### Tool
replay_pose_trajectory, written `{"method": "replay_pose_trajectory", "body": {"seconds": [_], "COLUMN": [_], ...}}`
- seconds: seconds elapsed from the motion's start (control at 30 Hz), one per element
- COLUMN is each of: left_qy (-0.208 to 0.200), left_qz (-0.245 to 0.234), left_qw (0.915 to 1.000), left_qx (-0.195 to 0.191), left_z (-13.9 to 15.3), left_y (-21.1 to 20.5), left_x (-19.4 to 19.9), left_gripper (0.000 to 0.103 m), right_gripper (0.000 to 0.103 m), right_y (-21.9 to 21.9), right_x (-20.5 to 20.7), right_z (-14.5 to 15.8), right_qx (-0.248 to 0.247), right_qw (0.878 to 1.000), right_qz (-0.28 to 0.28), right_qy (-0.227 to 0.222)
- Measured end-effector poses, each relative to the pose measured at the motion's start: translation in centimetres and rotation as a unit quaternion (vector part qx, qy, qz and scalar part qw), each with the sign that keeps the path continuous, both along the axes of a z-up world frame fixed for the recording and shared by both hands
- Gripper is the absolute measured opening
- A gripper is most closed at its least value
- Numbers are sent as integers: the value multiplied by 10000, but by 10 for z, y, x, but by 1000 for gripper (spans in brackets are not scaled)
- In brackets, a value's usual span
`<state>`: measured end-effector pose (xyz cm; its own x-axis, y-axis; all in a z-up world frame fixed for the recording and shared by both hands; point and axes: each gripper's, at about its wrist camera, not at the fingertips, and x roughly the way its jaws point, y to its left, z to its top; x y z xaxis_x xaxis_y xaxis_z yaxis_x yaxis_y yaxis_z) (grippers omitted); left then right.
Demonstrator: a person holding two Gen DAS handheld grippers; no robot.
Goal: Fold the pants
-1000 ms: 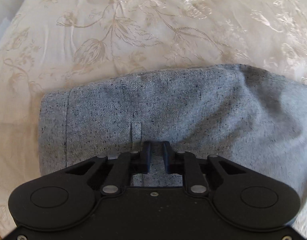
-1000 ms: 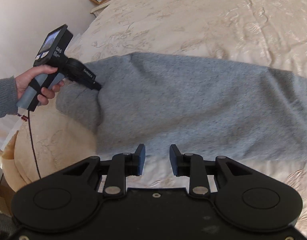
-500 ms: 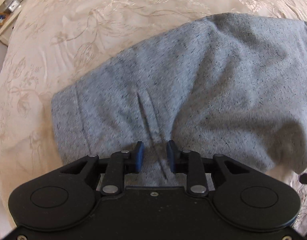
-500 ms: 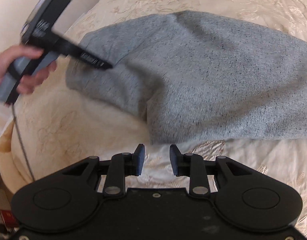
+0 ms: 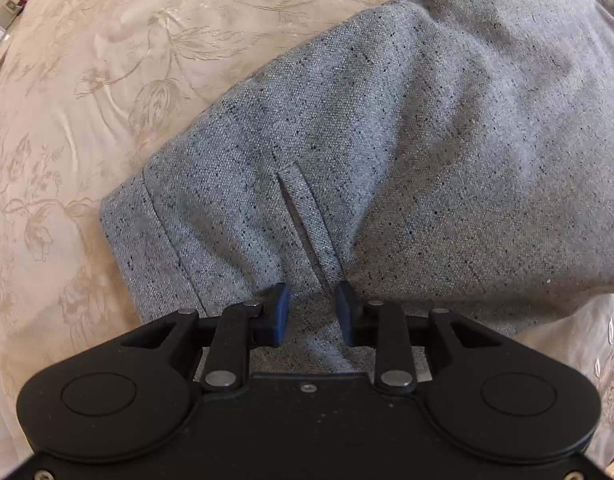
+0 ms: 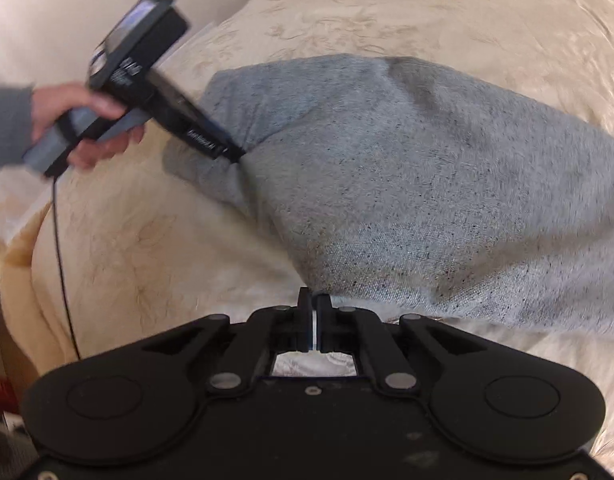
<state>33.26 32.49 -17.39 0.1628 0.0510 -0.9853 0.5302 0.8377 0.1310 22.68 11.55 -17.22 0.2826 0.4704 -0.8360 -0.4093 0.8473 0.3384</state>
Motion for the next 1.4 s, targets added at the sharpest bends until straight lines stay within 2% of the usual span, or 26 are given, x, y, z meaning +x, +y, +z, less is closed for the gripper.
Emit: {"method": "replay_pose_trajectory", "body": {"seconds": [0.03,0.1,0.2,0.27,0.43,0.47,0.53,0.57,0.67,0.8,0.9,1.0,1.13,1.23,1.4], "left_qy": [17,-109,-240,-242,-170,-88,64,89,186,311,286,252,116,320,342], "left_qz": [16,64,-120,-311,-585,-582,-581,-593,-606,-325,67,432,652,864,762], "left_qw": [10000,9999,9995,9990,9981,9982,9980,9978,9978,9990,9995,9986,9966,9952,9955], "left_qx": [34,90,-186,-223,-63,-105,-231,-266,-204,66,130,185,498,332,440], "left_z": [3,15,39,46,36,33,31,31,25,8,2,1,1,1,0], "left_y": [-2,-9,-21,-30,-46,-47,-52,-53,-58,-49,-30,-9,14,29,37], "left_x": [1,-1,-25,-43,-71,-72,-79,-82,-92,-97,-96,-86,-74,-65,-60], "left_gripper": [39,28,30,31,31,31,32,35,37,38,40,40,40,40,41], "right_gripper": [2,2,2,3,5,10,12,15,25,28,30,30,30,30,30], "right_y": [1,2,-1,-3,-6,-6,-7,-7,-9,-4,2,4,10,14,22], "right_x": [-3,-5,-7,-7,-11,-12,-15,-17,-23,-33,-33,-33,-27,-24,-10], "right_z": [2,-1,-4,-4,-3,-4,-4,-3,-1,-1,-9,-14,-16,-11,-15], "right_qx": [-62,-126,-44,32,57,42,-47,-86,-212,-666,-851,-776,-670,-602,-541], "right_qw": [9999,9998,10000,9997,9992,9991,9987,9985,9972,9932,9921,9930,9938,9936,9933], "right_qz": [100,181,-28,-203,-345,-358,-456,-510,-712,-949,-919,-868,-886,-953,-1015], "right_qy": [-36,-25,73,116,207,233,212,192,75,-86,31,190,85,-71,-145]}}
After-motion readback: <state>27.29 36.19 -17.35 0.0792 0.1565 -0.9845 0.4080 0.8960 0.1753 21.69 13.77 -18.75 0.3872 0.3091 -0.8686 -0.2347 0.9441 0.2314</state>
